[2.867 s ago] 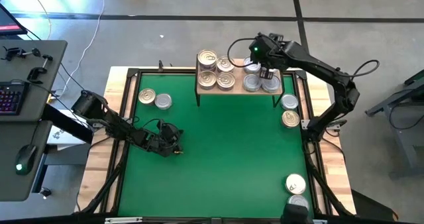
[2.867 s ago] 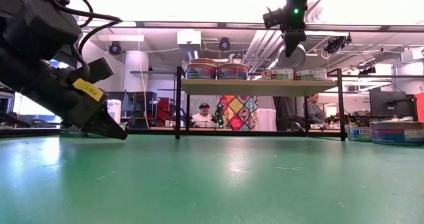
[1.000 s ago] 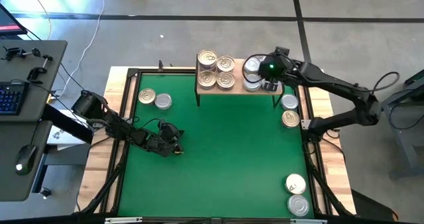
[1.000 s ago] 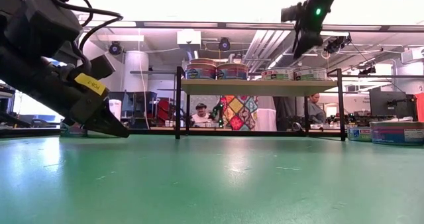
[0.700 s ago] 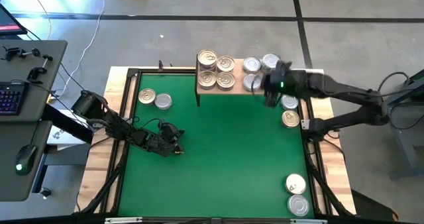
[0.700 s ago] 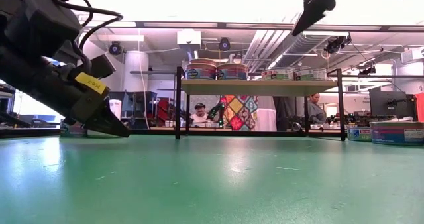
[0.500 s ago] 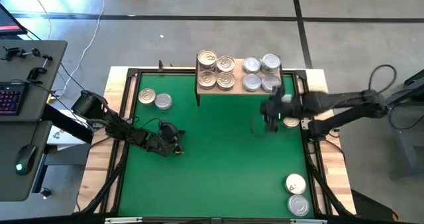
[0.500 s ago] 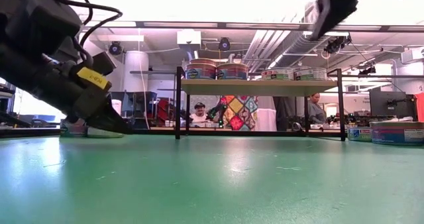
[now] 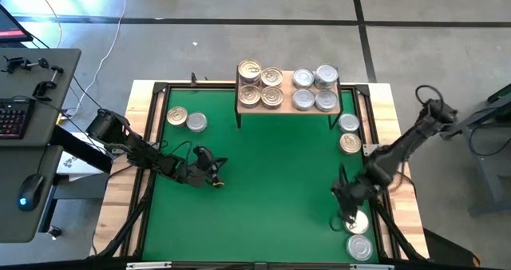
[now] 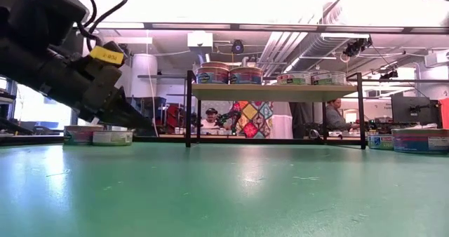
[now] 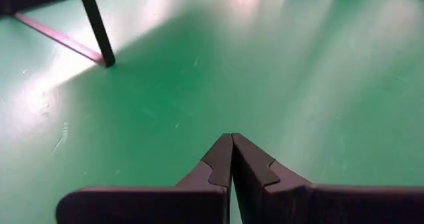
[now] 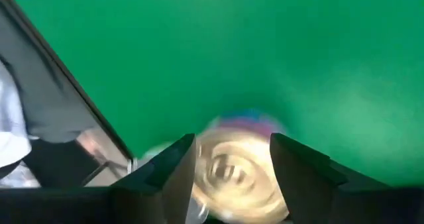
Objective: Stack canned seafood by type on shelf
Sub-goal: Stack the blue pink tuna can on top of the blue pink tuna can on the shelf
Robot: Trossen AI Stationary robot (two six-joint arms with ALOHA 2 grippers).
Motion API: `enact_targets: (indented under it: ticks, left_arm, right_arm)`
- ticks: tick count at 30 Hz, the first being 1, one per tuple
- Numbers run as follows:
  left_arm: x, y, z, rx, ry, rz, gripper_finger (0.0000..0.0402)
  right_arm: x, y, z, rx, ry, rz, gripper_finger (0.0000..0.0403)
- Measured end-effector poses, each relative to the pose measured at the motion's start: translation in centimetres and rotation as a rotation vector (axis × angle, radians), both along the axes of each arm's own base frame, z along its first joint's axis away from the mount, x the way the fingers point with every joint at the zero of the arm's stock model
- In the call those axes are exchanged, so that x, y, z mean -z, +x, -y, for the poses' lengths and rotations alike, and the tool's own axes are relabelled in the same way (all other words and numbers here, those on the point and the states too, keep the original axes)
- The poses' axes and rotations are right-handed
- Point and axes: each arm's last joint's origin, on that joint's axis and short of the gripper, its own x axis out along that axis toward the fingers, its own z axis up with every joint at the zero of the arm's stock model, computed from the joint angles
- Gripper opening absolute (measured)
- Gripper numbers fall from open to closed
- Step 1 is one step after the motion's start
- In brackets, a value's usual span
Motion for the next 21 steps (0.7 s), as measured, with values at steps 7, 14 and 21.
enact_targets:
  ticks: [7, 14, 21]
  left_arm:
    - [-0.2, 0.2, -0.2, 0.003, 0.012, 0.012, 0.0]
    - [-0.2, 0.3, -0.4, -0.007, 0.008, 0.014, 0.0]
    - [-0.2, 0.3, -0.4, -0.004, 0.009, 0.014, 0.0]
  right_arm:
    - [1.1, -2.8, -2.9, 0.089, -0.066, -0.054, 0.0153]
    - [2.9, -3.1, -2.9, 0.079, -0.152, -0.104, 0.0115]
    - [2.9, -0.2, -1.8, 0.09, -0.224, 0.145, 0.0092]
